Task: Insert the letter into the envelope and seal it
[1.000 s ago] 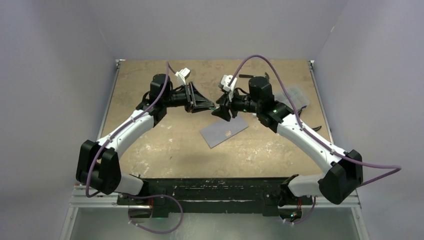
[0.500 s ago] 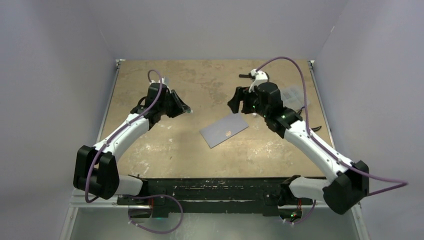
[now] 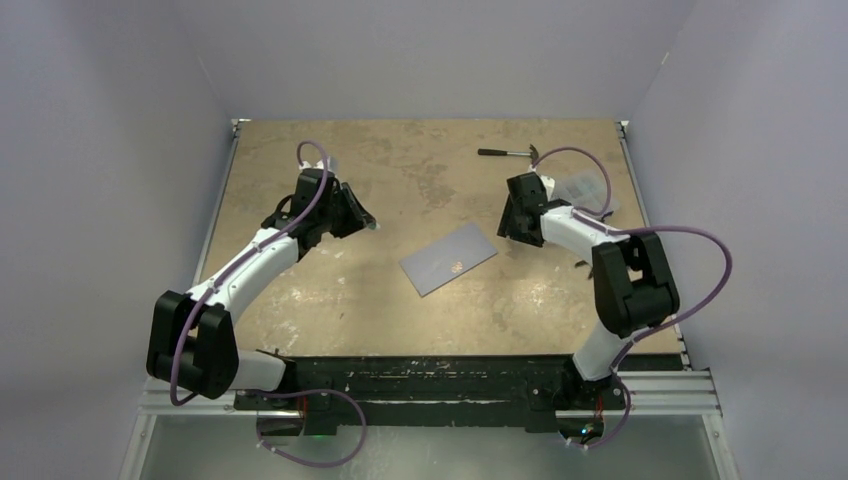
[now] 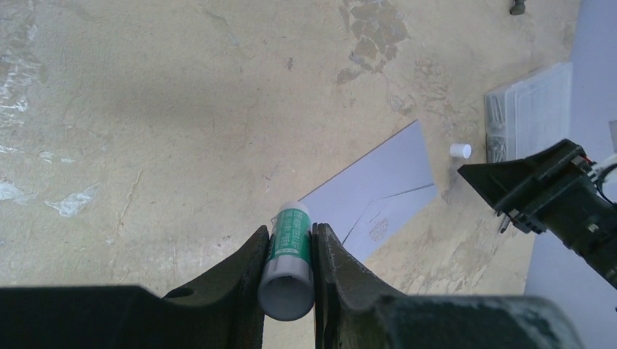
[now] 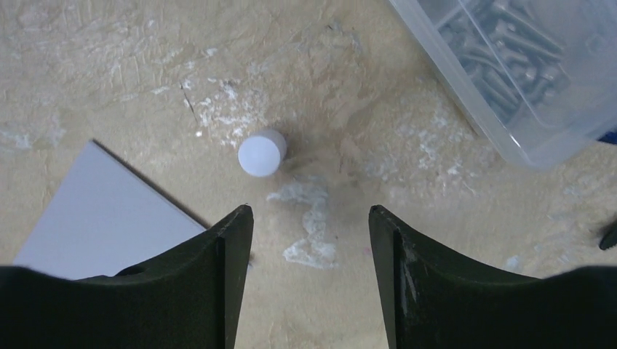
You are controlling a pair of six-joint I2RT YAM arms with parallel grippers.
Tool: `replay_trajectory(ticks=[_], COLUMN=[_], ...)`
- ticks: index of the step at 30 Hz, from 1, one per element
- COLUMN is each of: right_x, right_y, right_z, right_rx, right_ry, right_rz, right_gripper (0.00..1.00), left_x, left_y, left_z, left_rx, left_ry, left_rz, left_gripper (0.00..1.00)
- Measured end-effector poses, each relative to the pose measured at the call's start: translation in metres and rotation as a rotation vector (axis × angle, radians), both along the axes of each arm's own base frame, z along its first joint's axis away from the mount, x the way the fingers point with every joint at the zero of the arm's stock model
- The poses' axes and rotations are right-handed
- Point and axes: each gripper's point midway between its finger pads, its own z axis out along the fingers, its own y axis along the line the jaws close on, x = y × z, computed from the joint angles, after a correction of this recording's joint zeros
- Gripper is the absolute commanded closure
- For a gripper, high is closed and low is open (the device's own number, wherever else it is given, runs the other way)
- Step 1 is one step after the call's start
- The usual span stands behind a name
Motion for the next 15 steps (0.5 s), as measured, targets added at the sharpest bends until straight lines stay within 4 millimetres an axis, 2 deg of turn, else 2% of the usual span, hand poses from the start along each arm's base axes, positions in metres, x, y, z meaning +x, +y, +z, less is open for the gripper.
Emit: replay_trajectory(ticks=[7,11,15], right_x=[0.024,0.034,0.042], right_y=[0.005,0.008,0.01], right_z=[-0.012,-0.013,-0.018], right_rx=[-0.02,-0.032,-0.036], right_ry=[0.008,0.006,0.008], right_rz=[0.015,0.034,0.042], right_gripper=[0.41,0.51,0.54], left_x=[-0.001,-0.001,0.0], left_y=[-0.003,-0.005,-0.007], left_z=[0.001,-0.001,-0.005], left_rx=[-0.011,-0.016,-0.02], left_ry=[0.002,0.004,0.014], left_rz=[-0.015,-0.021,-0.03], left_gripper=[1.0,1.0,1.0])
